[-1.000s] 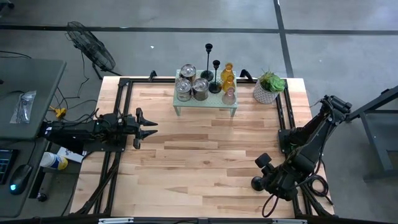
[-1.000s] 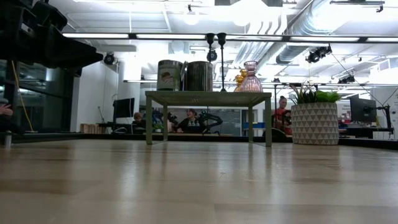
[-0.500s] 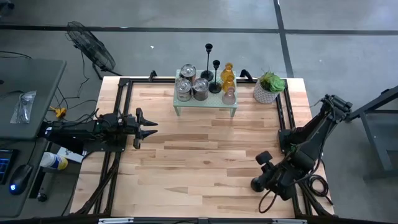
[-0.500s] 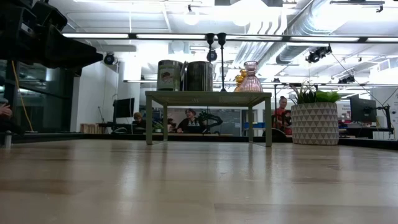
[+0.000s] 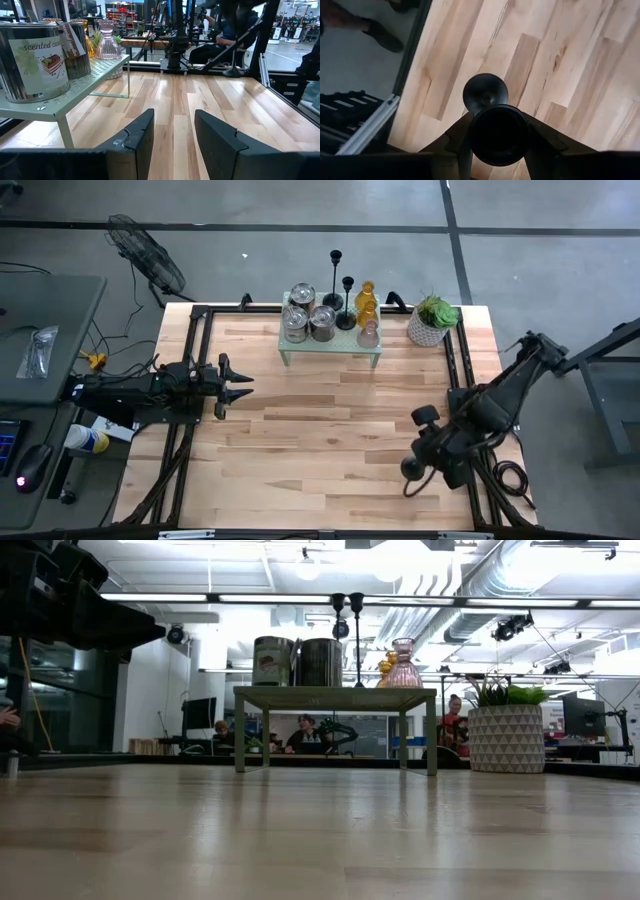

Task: Pick & Place candle stick holders
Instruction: Put the black candle holder on the shelf

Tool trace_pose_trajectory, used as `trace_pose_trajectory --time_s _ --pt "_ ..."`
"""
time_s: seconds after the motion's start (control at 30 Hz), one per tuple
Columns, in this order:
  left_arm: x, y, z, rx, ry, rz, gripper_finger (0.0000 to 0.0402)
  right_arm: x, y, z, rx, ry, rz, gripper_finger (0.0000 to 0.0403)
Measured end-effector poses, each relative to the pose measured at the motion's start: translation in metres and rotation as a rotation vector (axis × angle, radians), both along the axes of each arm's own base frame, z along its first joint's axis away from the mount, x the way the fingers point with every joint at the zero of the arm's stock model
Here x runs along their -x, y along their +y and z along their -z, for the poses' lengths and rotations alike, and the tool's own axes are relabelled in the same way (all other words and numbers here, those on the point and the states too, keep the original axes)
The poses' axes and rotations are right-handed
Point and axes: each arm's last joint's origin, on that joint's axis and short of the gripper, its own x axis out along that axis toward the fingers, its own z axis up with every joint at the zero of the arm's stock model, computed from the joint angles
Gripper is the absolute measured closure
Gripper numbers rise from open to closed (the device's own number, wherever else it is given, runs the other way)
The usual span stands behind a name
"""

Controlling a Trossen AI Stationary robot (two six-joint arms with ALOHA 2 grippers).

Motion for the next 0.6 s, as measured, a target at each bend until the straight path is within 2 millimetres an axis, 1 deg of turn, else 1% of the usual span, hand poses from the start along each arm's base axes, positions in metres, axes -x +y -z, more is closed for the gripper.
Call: trace_pose_trajectory --time_s 0.13,0.3,0.47,0.6 --pt "0.0 0.0 0.0 0.0 0.0 0.0 0.0263 -0.006 -0.015 -0.02 -0.027 -0.003 0.026 0.028" --pt "0.0 0.0 0.0 0.0 0.0 0.0 0.0263 -0.018 -0.038 -0.041 -0.051 -0.057 0.094 0.0275" --pt "0.0 0.0 0.0 0.0 0.0 0.0 0.0263 -0.031 -0.068 -0.061 -0.066 -0.128 0.197 0.028" --pt "0.0 0.0 0.0 0.0 0.0 0.0 0.0263 -0.041 -0.095 -0.076 -0.069 -0.191 0.293 0.0275"
